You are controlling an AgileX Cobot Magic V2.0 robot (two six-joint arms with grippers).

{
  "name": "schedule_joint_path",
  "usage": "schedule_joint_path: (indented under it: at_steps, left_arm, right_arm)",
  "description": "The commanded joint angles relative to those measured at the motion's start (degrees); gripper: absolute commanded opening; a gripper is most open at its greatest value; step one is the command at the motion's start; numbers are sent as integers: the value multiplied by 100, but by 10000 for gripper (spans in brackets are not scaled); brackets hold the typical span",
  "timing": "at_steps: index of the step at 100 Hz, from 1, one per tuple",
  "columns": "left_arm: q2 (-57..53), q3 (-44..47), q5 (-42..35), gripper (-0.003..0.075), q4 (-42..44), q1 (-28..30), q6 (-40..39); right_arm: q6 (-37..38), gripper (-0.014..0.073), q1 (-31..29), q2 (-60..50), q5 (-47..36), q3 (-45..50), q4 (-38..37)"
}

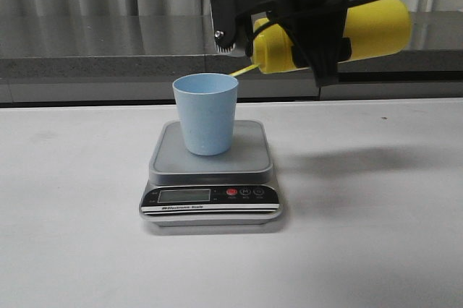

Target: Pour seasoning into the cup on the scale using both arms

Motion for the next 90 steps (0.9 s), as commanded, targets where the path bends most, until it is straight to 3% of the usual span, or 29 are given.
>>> schedule_joint_path:
  at_steps: [1, 25, 40, 61, 73, 90]
  left_arm:
    - [57, -144, -451, -20, -72, 11, -48]
    - [57, -144, -451, -20, -72, 11, -48]
    - [57, -144, -451, -20, -72, 11, -48]
    - [57, -144, -451, -20, -72, 11, -48]
    - [57, -144, -451, -20, -72, 11, -48]
    - [57, -144, -451, -20, -72, 11, -48]
  right_arm:
    - [824, 237, -7, -476, 28, -131, -409]
    - [2729, 237, -260, -970, 13, -131, -164]
    - [3588, 237, -690, -1423, -406, -120, 676]
    - [3719, 237, -1496, -2016, -1658, 392, 1787]
    - [4220, 237, -1985, -2285, -2490, 1022, 1867]
    - [5005, 237, -2890, -2410, -4358, 1907, 1867]
